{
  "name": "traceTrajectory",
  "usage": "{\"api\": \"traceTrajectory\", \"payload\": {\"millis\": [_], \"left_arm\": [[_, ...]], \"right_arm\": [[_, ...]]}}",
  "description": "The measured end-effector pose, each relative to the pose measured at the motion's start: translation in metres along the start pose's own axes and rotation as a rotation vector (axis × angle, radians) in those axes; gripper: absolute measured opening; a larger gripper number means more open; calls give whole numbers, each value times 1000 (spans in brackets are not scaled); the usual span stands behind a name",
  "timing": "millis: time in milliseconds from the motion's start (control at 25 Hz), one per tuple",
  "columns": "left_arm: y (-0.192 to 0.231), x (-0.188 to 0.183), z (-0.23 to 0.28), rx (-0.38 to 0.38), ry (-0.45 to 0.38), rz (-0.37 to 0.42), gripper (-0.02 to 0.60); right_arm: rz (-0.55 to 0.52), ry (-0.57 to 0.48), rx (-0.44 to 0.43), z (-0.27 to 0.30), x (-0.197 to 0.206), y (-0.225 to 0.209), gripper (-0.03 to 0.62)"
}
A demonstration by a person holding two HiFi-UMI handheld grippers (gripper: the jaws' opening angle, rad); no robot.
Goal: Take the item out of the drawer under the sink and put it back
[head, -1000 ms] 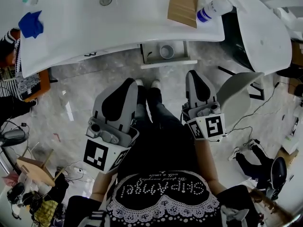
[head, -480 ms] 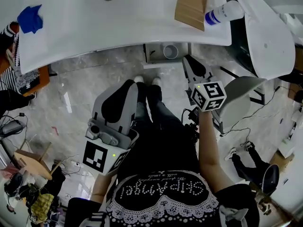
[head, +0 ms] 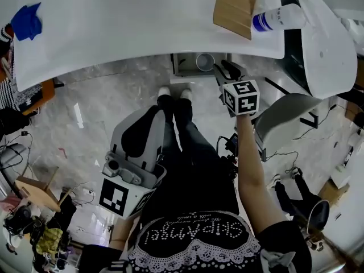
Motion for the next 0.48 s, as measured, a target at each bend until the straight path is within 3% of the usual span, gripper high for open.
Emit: {"api": "traceTrajectory", "payload": {"millis": [480], "left_arm": [[5, 30, 14, -12, 68, -53, 5]], "right_arm": [[-99, 213, 30, 45, 16, -21, 110]]}}
Point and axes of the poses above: the fingertips, and each gripper's own axes: z forward along the fingers, y to its left, x out of its underside, the point moved 8 cm from there along -z, backward along the fingers, and after that the axes turned 8 degrees about -x, right-handed, at the moved point
